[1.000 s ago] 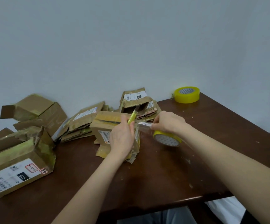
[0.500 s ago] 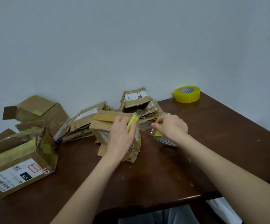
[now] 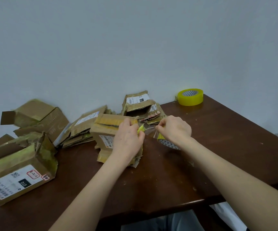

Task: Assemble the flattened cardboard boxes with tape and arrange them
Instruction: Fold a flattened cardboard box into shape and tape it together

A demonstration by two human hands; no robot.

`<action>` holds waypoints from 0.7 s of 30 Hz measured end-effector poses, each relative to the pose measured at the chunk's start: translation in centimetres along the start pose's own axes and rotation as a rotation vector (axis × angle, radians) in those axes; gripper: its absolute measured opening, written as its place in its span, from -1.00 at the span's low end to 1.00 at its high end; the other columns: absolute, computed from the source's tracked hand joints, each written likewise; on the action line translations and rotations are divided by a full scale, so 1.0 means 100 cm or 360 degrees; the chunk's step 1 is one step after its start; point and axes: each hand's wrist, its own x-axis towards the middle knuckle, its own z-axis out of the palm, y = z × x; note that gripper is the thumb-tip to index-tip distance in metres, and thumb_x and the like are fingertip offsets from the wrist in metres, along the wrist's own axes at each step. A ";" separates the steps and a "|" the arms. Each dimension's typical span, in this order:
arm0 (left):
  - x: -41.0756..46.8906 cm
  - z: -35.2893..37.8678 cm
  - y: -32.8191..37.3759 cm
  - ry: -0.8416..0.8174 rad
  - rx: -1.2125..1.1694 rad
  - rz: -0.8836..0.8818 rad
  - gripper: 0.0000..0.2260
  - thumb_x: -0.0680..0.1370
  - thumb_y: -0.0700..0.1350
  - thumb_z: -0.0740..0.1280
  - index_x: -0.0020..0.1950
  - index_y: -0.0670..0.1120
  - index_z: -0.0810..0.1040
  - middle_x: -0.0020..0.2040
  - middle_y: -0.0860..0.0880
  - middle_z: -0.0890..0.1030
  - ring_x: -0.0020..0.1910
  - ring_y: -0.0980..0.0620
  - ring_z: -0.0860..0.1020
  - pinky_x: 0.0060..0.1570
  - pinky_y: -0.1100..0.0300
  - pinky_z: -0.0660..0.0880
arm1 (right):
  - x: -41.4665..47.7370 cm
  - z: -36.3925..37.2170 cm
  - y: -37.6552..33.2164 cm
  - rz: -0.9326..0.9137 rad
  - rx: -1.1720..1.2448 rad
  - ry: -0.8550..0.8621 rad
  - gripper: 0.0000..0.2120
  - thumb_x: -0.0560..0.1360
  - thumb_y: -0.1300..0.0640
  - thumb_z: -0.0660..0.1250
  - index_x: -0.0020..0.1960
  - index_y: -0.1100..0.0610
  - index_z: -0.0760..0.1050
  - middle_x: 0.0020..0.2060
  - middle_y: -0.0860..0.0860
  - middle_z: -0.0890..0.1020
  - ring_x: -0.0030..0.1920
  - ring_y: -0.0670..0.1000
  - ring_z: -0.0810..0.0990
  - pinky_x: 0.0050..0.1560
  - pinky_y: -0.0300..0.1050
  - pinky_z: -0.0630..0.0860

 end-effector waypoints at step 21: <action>0.007 0.001 -0.006 -0.0118 0.0173 0.0109 -0.75 0.61 -0.01 0.16 0.11 -0.13 0.51 0.10 -0.09 0.42 0.05 -0.04 0.39 -0.07 0.15 0.42 | -0.001 -0.010 -0.001 0.0004 0.0075 -0.0018 -0.83 0.49 -0.03 0.28 -0.13 -0.08 0.65 -0.24 -0.05 0.60 -0.18 0.06 0.55 -0.23 -0.16 0.42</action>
